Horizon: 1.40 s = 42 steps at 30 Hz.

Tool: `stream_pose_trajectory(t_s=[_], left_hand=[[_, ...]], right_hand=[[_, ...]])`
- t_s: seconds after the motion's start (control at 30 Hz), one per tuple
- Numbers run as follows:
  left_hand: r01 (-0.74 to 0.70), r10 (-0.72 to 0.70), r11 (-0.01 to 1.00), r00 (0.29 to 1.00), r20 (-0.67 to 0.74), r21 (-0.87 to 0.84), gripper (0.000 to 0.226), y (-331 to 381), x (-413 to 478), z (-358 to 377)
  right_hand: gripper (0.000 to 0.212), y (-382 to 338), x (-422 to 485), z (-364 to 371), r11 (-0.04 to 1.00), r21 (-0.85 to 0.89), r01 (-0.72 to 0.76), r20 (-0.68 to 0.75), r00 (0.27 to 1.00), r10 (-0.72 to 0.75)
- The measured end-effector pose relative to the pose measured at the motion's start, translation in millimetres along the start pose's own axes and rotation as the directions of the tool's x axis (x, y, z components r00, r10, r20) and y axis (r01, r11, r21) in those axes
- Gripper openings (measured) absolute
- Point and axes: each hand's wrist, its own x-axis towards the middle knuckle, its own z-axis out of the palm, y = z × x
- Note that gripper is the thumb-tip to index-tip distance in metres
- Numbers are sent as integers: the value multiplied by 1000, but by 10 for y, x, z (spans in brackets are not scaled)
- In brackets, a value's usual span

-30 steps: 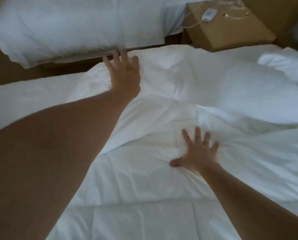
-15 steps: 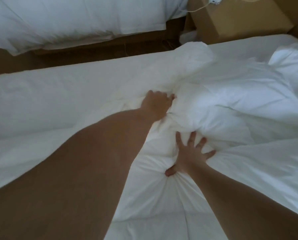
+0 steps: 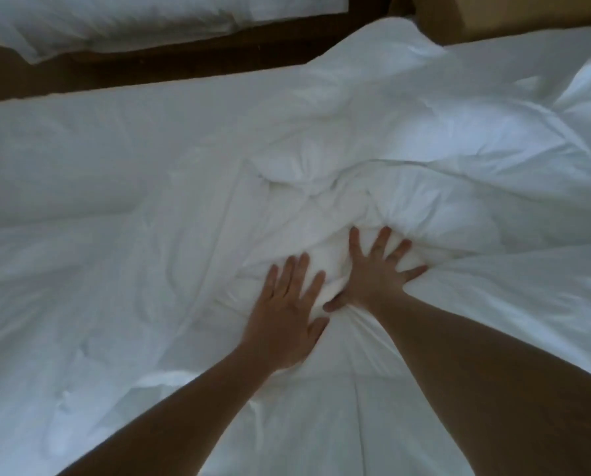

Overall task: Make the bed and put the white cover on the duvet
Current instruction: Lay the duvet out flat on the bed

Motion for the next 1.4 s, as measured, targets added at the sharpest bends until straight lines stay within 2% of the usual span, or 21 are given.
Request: stream_pose_trajectory(t_s=[0.1, 0.27, 0.5, 0.6, 0.77, 0.87, 0.93, 1.0, 1.07, 1.13, 1.2, 1.3, 1.4], left_hand=[[176, -173, 984, 976, 133, -14, 81, 226, -304, 168], [218, -225, 974, 937, 268, 56, 81, 190, 89, 241], [276, -306, 951, 912, 273, 143, 74, 177, 382, 231], [274, -304, 950, 918, 255, 147, 75, 156, 387, 261], [296, -316, 946, 932, 175, 133, 80, 251, 269, 213], [263, -270, 961, 959, 91, 81, 80, 378, 23, 150], [218, -216, 975, 976, -34, 43, 80, 490, -262, 148], [181, -181, 983, 972, -152, -13, 79, 617, -650, 161], [188, -197, 980, 959, -205, -65, 72, 753, -1096, 148], [186, -197, 980, 963, -186, -74, 68, 880, -1558, 64], [134, -138, 990, 982, -132, -41, 69, 963, -1992, -29], [46, -46, 999, 998, -49, 6, 71, 1053, -2592, -83], [-42, 41, 998, 999, 19, 44, 73, 1117, -3211, -49]], right_hand=[[163, 8, -46, 35, 1000, -20, 20, -51, 998, -21], [155, 39, -29, 156, 997, -32, 73, -174, 982, -77], [138, 80, -23, 263, 993, -103, 61, -323, 942, -91], [126, 167, -94, 373, 986, -145, 76, -442, 887, -133], [94, 350, -435, 599, 965, -251, 72, -601, 770, -213], [89, 593, -805, 568, 941, -333, 56, -557, 794, -244], [92, 780, -1112, 588, 932, -361, 39, -515, 825, -234], [93, 858, -1479, 688, 930, -367, 28, -473, 855, -212], [90, 887, -1850, 882, 921, -388, 35, -462, 857, -227], [93, 941, -2265, 1082, 921, -387, 51, -464, 852, -242], [105, 993, -2703, 1313, 936, -349, 40, -472, 855, -213], [112, 937, -3302, 1792, 979, -193, -58, -429, 903, -31], [97, 750, -3889, 2288, 987, 78, -140, -377, 912, 160]])
